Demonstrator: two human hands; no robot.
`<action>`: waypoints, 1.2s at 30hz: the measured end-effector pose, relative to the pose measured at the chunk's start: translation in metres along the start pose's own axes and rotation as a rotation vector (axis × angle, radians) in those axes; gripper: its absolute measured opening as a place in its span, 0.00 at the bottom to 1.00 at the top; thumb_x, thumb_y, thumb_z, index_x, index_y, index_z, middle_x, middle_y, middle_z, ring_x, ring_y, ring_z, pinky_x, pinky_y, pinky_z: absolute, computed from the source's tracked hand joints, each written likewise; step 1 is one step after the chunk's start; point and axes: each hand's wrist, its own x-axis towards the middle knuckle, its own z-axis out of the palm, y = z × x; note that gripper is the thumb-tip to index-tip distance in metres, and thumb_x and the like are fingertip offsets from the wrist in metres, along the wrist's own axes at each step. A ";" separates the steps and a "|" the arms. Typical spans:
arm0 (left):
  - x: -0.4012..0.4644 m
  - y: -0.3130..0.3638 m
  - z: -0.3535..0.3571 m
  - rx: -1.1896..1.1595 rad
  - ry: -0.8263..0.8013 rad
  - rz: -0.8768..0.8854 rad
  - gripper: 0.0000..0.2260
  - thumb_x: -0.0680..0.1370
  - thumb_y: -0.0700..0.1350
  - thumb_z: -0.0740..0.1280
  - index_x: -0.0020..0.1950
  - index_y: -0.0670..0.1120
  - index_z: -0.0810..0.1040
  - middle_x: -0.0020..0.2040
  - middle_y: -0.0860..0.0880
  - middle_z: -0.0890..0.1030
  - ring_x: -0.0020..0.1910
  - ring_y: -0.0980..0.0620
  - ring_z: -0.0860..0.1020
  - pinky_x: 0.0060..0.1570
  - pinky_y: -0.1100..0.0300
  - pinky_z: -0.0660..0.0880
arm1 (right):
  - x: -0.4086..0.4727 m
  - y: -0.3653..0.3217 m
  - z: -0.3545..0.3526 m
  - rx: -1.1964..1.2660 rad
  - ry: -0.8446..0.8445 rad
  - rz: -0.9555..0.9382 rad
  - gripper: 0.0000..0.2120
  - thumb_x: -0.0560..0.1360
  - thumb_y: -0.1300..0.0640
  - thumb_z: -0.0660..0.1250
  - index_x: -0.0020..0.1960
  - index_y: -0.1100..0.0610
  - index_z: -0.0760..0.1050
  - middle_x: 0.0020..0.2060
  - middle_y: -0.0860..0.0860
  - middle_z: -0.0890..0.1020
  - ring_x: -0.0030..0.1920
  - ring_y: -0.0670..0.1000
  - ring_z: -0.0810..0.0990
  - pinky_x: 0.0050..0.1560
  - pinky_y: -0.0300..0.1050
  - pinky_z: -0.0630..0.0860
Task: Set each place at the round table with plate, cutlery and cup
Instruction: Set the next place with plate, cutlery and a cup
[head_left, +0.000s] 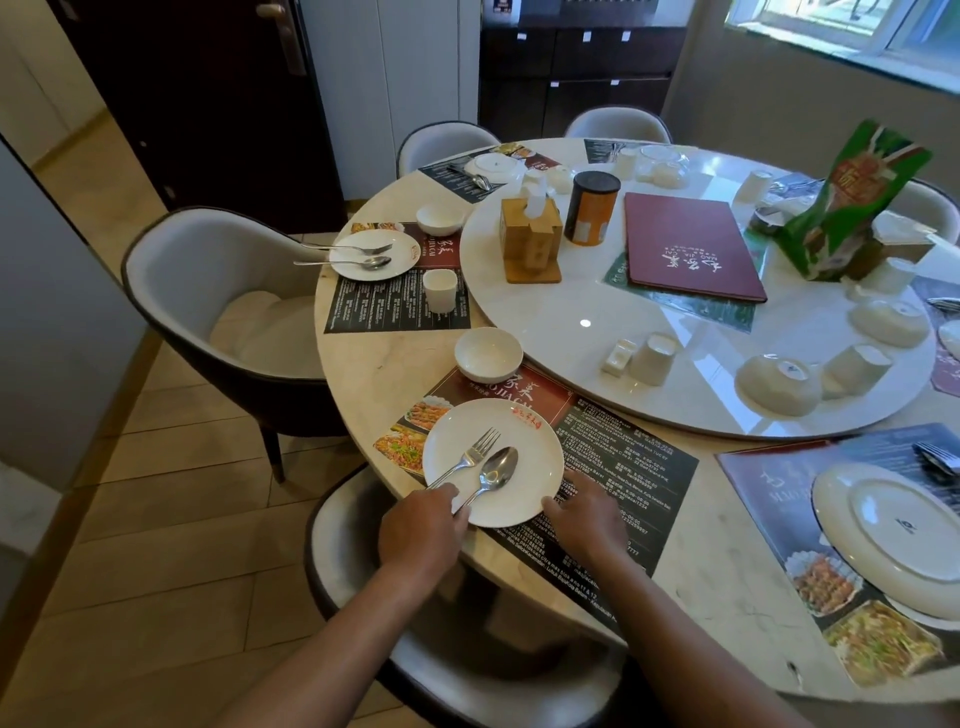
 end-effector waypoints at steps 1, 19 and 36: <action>0.000 0.002 -0.003 0.035 0.028 0.001 0.17 0.82 0.58 0.62 0.67 0.53 0.78 0.56 0.52 0.83 0.53 0.53 0.82 0.43 0.60 0.76 | 0.000 0.000 -0.001 0.002 0.008 0.003 0.27 0.77 0.44 0.69 0.73 0.46 0.67 0.53 0.50 0.83 0.53 0.52 0.81 0.52 0.54 0.81; 0.067 0.115 0.012 0.072 0.077 0.295 0.17 0.80 0.57 0.63 0.64 0.50 0.79 0.58 0.50 0.81 0.61 0.47 0.74 0.59 0.50 0.71 | 0.033 0.018 -0.071 -0.053 0.313 -0.173 0.19 0.77 0.45 0.67 0.67 0.49 0.77 0.62 0.50 0.80 0.62 0.54 0.77 0.59 0.51 0.75; 0.228 0.262 0.049 0.156 -0.083 0.112 0.19 0.81 0.59 0.61 0.62 0.46 0.77 0.57 0.44 0.79 0.56 0.43 0.77 0.49 0.50 0.74 | 0.183 0.068 -0.151 -0.230 0.217 -0.239 0.14 0.77 0.52 0.65 0.60 0.54 0.81 0.61 0.50 0.79 0.60 0.55 0.76 0.56 0.50 0.74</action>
